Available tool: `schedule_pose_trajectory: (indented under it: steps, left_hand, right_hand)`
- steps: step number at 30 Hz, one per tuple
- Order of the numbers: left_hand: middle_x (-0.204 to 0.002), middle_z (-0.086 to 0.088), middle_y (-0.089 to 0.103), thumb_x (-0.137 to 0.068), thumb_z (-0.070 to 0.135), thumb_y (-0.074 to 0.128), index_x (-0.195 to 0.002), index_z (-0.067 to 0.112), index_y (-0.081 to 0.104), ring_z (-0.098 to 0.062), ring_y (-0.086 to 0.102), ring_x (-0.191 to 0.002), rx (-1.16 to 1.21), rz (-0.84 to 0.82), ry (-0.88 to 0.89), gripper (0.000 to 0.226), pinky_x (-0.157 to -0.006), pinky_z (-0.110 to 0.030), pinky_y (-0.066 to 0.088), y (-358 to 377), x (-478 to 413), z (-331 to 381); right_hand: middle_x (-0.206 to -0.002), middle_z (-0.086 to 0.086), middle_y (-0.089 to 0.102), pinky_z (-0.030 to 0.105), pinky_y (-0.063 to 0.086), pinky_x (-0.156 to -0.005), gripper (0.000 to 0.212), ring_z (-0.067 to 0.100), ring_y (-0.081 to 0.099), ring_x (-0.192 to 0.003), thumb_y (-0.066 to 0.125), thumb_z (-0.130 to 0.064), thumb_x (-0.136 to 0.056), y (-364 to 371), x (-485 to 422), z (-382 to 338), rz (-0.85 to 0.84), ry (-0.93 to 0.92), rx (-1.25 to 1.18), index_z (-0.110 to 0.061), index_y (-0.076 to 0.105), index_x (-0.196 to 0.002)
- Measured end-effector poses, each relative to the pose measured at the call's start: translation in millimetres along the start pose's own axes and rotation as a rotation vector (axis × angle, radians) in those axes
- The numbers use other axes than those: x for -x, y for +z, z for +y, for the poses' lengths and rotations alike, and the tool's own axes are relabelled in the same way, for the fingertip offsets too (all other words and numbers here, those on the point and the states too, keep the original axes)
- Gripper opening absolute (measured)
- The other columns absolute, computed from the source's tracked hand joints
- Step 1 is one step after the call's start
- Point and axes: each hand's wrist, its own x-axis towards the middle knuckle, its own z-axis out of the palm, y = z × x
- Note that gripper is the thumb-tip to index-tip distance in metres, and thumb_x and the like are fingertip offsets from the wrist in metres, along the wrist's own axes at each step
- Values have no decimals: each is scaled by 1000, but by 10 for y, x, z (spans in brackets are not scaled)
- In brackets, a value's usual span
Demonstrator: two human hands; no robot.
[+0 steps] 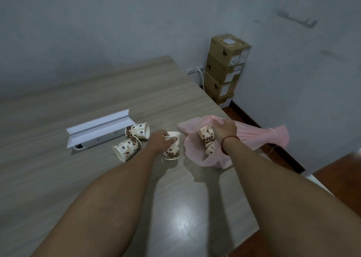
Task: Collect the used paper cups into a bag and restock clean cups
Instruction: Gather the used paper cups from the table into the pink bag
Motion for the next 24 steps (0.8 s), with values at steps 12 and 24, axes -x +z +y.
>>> schedule_pose_trajectory:
  steps: [12,24]
  left_hand:
    - [-75,-11,73,-56,40,87,-47,15,66,-26,69,-73,750,77,-122,34,-76,-36,57,221,50,897]
    - [-83,-13,73,-71,28,83,-89,1,73,-22,67,-75,736,-247,-184,34,-89,-42,58,528,162,1234]
  right_hand:
    - [-85,9,52,26,37,-70,10,19,48,-80,52,-17,-88,-263,-176,-181,-2,-78,-11,-10,57,-82]
    - [-84,9,52,25,37,-61,12,21,48,-76,50,-13,-89,-352,-291,-229,-19,-73,-83,-8,60,-85]
